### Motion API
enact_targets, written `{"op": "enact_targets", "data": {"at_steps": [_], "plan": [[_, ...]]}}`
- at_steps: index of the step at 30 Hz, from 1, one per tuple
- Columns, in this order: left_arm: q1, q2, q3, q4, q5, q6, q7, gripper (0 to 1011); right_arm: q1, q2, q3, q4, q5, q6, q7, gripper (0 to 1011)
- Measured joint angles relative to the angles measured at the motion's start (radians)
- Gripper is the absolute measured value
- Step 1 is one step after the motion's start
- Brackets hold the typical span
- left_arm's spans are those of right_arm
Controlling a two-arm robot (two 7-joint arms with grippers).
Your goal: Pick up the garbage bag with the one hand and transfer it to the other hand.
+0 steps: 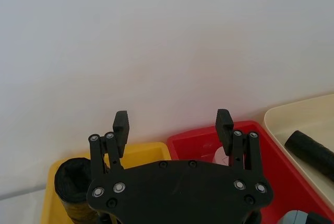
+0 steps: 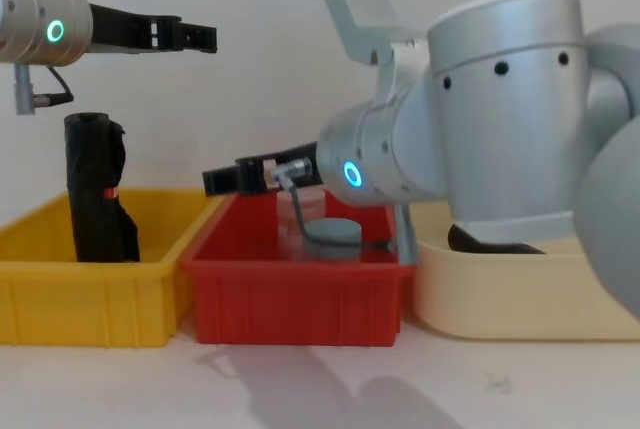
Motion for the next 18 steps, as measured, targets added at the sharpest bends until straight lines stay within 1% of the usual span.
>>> {"op": "enact_targets", "data": {"at_steps": [5, 13, 18], "plan": [[0.0, 0.0, 0.0, 0.0, 0.0, 0.0, 0.0, 1001, -0.001, 0.0, 0.009, 0.022, -0.004, -0.009, -0.011, 1001], [0.0, 0.0, 0.0, 0.0, 0.0, 0.0, 0.0, 1001, -0.002, 0.0, 0.023, 0.038, -0.014, -0.015, -0.025, 1001], [0.0, 0.0, 0.0, 0.0, 0.0, 0.0, 0.0, 1001, 0.003, 0.0, 0.031, 0.052, -0.028, -0.018, -0.033, 1001]]}}
